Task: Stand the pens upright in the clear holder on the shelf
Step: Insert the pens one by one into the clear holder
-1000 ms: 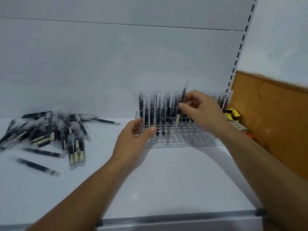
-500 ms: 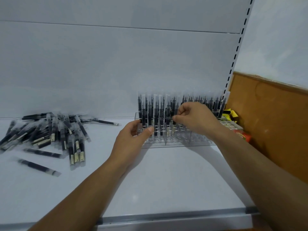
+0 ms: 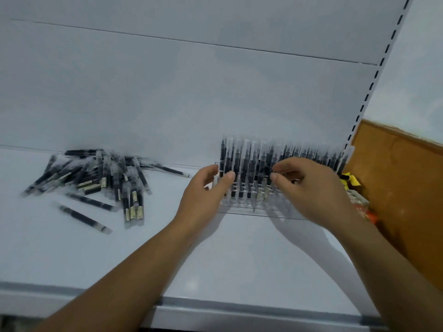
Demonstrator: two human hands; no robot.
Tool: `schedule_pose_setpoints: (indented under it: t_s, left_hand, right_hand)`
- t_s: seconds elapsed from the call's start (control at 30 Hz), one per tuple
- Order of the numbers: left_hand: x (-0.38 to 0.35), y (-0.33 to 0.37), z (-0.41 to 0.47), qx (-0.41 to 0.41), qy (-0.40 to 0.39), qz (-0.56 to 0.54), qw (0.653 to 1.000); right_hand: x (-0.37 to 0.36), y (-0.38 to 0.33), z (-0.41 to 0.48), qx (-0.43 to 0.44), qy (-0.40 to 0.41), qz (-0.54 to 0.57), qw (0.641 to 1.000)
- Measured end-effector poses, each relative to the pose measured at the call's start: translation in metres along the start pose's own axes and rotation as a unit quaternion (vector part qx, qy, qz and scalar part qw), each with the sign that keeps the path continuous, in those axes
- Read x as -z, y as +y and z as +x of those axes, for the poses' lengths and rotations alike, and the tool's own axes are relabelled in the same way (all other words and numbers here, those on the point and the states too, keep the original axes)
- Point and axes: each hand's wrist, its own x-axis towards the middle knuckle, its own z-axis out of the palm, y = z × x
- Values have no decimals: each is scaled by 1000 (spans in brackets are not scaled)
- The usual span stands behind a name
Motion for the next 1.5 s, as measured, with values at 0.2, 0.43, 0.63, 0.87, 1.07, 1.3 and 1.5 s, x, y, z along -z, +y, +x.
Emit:
schedule_pose_setpoints:
  t_s: [0.2,0.43,0.63,0.87,1.07,1.3,1.5]
  left_hand:
    - [55,23,-5,-29,74,28,996]
    - [185,13,-29,73,114,454,881]
    - [226,4,-42,55,26,523,850]
    - [235,0,-22,-74,-86,638,762]
    - [240,-3,-2,-179,-147,698,677]
    - [241,-6,9,-270,-171,715,622]
    - [244,-9,10,-282,-155,695,643]
  right_hand:
    - [-43,-60,-4,118,-147,93,978]
    - [-124,-130,24,208,-264,57,940]
    - [-154,-129,16,203,-260,134,934]
    - [-155,-123,14,195,-238,132,942]
    - [-152,-120,19,154,-222,92,958]
    - [-147,-119,19,114,-227,39,966]
    - [-144,-121,21,65,-243,64,966]
